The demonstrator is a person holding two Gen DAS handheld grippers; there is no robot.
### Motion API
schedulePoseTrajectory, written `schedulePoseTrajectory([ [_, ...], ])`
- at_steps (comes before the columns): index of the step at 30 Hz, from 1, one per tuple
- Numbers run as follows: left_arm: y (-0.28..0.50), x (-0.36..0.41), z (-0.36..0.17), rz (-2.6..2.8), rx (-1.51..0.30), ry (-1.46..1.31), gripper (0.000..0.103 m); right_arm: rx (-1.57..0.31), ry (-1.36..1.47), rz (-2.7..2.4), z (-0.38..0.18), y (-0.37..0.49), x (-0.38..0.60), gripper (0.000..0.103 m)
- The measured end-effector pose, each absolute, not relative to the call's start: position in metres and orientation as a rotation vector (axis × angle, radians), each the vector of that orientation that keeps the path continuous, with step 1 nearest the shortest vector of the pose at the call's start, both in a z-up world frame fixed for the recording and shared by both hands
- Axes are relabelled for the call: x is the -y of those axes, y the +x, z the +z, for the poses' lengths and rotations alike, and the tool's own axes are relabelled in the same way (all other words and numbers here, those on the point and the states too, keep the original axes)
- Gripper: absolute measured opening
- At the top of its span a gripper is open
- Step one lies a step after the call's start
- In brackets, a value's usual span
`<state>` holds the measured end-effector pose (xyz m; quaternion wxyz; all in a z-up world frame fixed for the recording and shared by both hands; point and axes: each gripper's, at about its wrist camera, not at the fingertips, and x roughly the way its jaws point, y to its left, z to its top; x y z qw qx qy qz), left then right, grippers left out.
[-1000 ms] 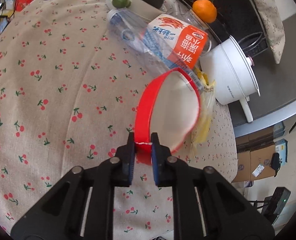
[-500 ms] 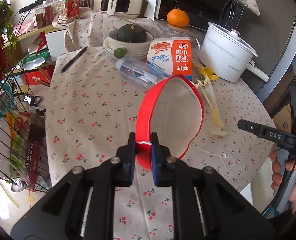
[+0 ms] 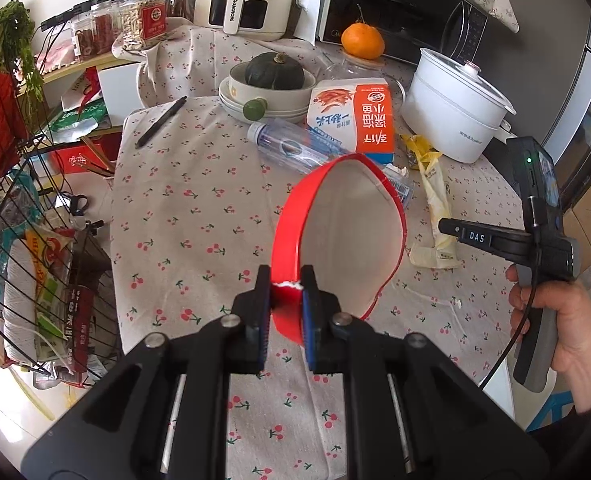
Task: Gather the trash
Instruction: 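Grasp the red-rimmed lid with the left tool while the right tool grasps the cream pastry bag, then carry both items to the white bin and open the right tool to drop the pastry bag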
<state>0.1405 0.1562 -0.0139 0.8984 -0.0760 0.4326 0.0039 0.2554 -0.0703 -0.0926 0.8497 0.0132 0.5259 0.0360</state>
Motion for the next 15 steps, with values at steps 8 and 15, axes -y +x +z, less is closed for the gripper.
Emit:
schedulePoseTrajectory([
  [8,0.131,-0.137,-0.004,-0.052,-0.878,-0.187,0.015,-1.014,-0.058,0.095,-0.04,0.214,0.105,0.002],
  [15,0.124,-0.094,-0.005,-0.135,-0.885,-0.155,0.015,-0.997,0.021,0.089,-0.011,0.166,0.167,0.001],
])
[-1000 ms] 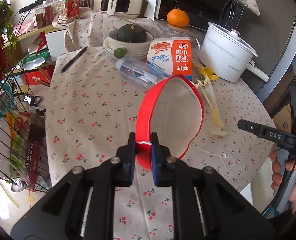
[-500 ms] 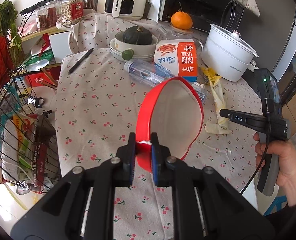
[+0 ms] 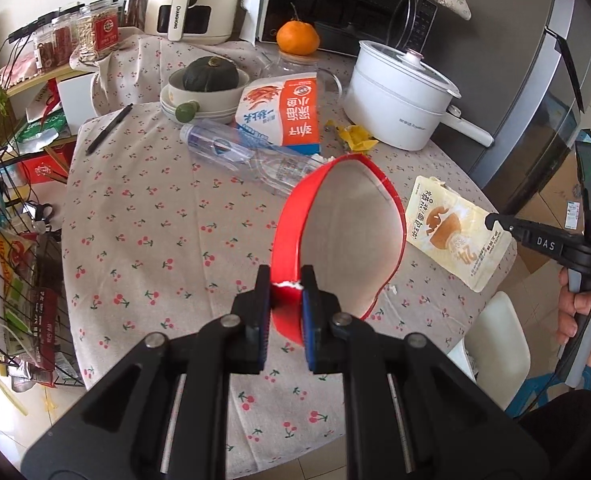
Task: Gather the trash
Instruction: 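Carry both items to the white bin and open the right tool to drop the pastry bag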
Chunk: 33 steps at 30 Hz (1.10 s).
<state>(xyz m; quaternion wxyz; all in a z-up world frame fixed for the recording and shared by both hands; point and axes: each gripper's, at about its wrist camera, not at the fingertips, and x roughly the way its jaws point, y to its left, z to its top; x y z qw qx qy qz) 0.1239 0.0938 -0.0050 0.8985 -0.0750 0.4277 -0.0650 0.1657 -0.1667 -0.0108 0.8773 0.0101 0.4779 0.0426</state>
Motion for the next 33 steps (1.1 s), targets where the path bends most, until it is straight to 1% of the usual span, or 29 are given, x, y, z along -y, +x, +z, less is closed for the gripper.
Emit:
schedulePoseTrajectory([
  [6,0.123,-0.054,-0.015,-0.206,-0.918,-0.13,0.015,-0.968,0.093,0.069,-0.003,0.127,0.219,0.001],
  [10,0.124,-0.03,-0.018,-0.237,-0.931,-0.109,0.015,-0.971,0.158,0.029,-0.001,0.119,0.251,0.001],
  [20,0.125,0.044,-0.014,-0.375,-0.923,-0.043,0.015,-0.876,0.203,0.029,0.043,0.068,0.303,0.001],
  [27,0.119,0.108,-0.021,-0.486,-0.937,0.047,0.015,-0.919,0.196,-0.01,0.041,0.025,0.338,0.001],
  [33,0.113,0.145,-0.034,-0.532,-0.959,0.114,0.015,-1.028,0.211,-0.053,0.012,0.001,0.369,0.001],
])
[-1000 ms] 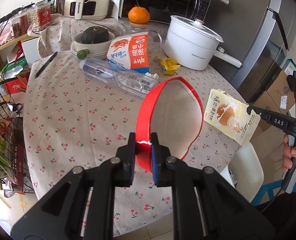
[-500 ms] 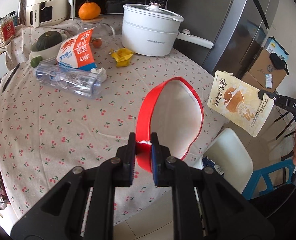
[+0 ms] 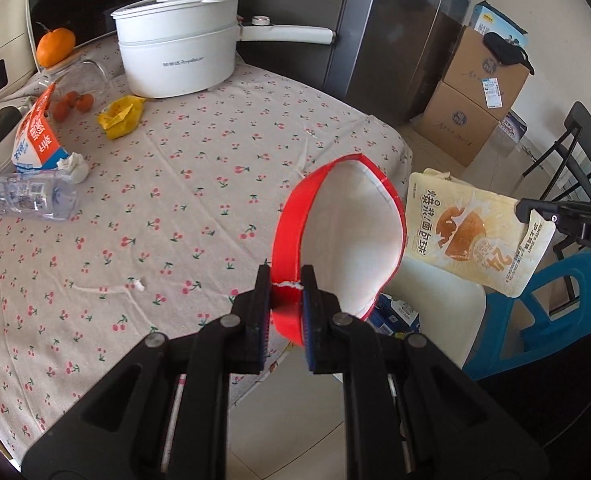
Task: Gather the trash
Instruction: 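Carry both items to the white bin and open the right tool to drop the pastry bag, then open the left tool over the white bin to drop the red lid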
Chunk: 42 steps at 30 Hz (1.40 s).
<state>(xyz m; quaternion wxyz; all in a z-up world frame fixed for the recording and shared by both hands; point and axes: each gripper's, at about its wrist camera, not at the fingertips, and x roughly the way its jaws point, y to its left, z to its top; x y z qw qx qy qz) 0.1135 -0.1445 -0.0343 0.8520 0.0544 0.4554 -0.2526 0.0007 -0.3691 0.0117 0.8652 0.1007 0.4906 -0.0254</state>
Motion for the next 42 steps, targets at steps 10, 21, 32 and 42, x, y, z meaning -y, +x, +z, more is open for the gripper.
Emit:
schedulePoseTrajectory([
  [10,0.102,0.182,-0.053,-0.598,-0.986,0.195,0.015,-1.155,0.2,-0.168,-0.026,-0.001,0.398,0.033],
  [21,0.09,0.212,-0.064,-0.654,-0.962,0.269,0.038,-1.126,0.217,-0.2,-0.019,-0.004,0.407,0.047],
  [32,0.092,0.195,-0.052,-0.571,-0.921,0.24,0.074,-1.117,0.223,-0.2,-0.017,0.0,0.403,0.056],
  [42,0.098,0.161,-0.046,-0.485,-0.921,0.201,0.083,-1.112,0.214,-0.183,-0.018,0.016,0.387,0.062],
])
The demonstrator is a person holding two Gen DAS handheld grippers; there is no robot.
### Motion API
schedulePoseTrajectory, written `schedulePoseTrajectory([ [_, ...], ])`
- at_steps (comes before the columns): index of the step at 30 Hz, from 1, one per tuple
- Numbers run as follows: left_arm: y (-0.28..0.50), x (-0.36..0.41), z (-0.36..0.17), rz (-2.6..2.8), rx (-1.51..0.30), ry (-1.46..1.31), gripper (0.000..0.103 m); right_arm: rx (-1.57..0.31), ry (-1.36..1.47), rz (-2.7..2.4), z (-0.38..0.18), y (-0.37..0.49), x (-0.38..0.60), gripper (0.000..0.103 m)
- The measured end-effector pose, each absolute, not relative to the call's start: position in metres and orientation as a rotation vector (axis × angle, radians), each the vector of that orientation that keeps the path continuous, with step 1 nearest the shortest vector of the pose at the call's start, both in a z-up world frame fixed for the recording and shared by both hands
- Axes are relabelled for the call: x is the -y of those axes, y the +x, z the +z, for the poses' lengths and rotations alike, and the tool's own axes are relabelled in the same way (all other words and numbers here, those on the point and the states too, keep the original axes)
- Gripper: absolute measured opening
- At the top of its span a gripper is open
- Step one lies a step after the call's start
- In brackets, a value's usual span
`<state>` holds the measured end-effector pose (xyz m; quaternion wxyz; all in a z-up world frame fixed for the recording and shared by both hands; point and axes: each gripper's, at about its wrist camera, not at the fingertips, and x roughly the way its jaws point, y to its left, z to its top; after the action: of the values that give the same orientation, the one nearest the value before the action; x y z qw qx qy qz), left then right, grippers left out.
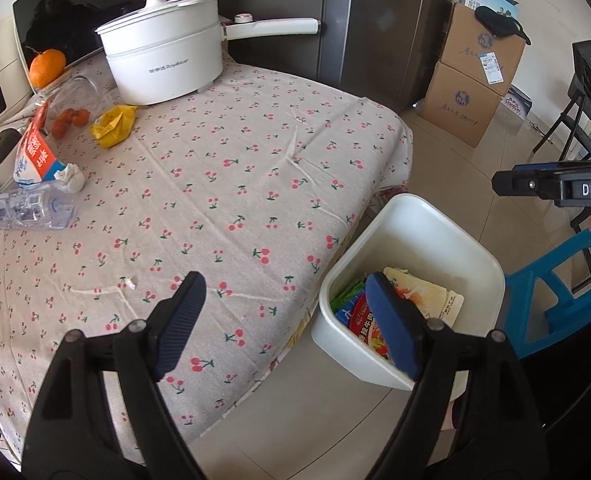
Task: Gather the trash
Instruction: 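Move the left tool to the clear plastic bottle while the right tool approaches the white tissue ball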
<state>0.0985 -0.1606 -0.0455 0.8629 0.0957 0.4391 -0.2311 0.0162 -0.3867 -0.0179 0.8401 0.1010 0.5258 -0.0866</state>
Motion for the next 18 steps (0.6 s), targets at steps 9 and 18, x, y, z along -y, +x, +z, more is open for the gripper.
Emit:
schedulePoseTrajectory([
  [9,0.107,0.111,-0.039,-0.341,-0.917,0.172,0.1,-1.107,0.207,-0.151,-0.019,0.047,0.354,0.074],
  [18,0.116,0.047,-0.036,-0.18,-0.913,0.125,0.102,-1.123,0.174,-0.13,-0.026,0.086,0.308,0.083],
])
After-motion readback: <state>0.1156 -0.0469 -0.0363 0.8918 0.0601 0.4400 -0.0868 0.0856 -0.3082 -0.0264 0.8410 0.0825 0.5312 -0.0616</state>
